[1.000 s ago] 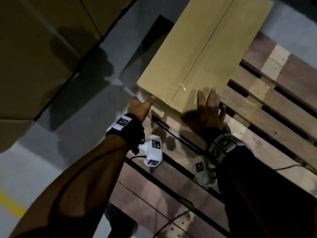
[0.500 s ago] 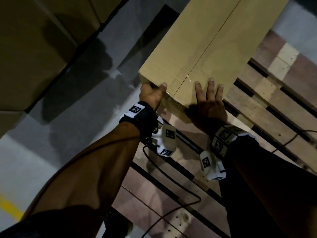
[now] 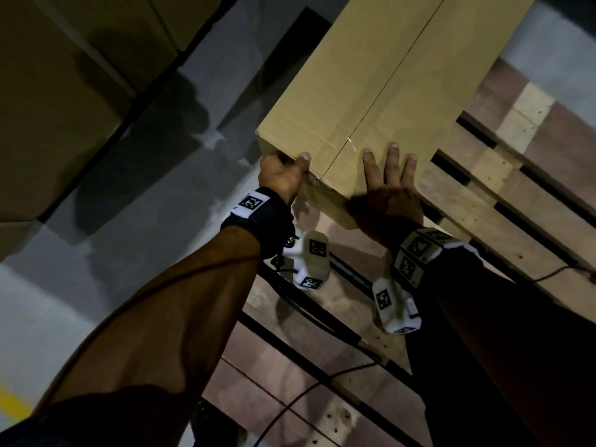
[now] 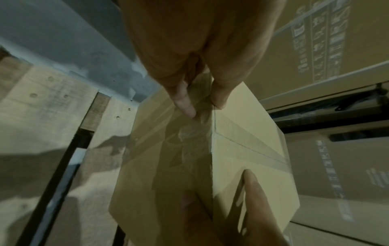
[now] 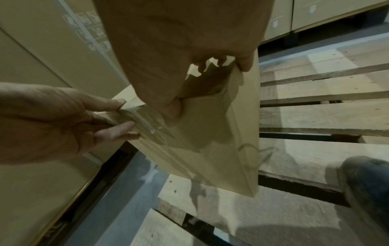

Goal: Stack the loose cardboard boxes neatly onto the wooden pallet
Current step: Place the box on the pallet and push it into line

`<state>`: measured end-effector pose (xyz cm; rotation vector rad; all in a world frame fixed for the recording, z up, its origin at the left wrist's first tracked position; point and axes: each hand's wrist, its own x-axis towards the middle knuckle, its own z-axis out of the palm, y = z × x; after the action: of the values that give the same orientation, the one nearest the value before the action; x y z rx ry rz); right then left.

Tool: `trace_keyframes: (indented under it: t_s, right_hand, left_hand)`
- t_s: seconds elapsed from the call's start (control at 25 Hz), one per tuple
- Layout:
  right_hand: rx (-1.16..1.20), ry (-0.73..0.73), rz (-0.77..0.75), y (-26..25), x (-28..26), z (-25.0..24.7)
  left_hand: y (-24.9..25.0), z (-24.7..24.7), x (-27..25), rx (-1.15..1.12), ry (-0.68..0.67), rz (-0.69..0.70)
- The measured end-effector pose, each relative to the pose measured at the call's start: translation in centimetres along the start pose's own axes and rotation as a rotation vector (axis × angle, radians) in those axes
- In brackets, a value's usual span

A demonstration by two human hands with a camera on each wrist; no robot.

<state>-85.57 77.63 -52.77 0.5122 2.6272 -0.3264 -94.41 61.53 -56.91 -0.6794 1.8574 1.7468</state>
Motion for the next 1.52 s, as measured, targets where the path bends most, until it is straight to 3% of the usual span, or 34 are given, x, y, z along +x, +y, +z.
trace_keyframes:
  t_s: [0.36, 0.48, 0.72, 0.92, 1.2, 1.32, 1.52]
  right_hand:
    - [-0.057, 0.072, -0.034, 0.5, 0.8, 0.2]
    - [-0.065, 0.053, -0.027, 0.6, 0.7, 0.2]
    - [-0.105, -0.081, -0.018, 0.3, -1.1, -2.6]
    - [-0.032, 0.036, 0.057, -2.8, -9.7, -6.2]
    - [0.259, 0.146, 0.239, -9.6, -26.1, -9.8]
    - [0.359, 0.258, 0.334, -12.1, -33.9, -11.8]
    - [0.427, 0.411, 0.368, -14.4, -45.8, -14.5]
  left_hand:
    - [0.3, 0.5, 0.9, 0.007, -0.005, 0.0]
    - [0.1, 0.3, 1.1, 0.03, 0.006, -0.002]
    - [0.8, -1.6, -2.0, 0.286, 0.062, -0.011]
    - [3.9, -6.5, -9.9, 0.624, -0.052, 0.125]
    - [9.2, -16.0, -26.3, 1.176, -0.277, 0.514]
    - [10.8, -19.9, -32.6, 1.291, -0.31, 0.663]
    - [13.0, -24.3, -41.6, 1.358, -0.331, 0.961]
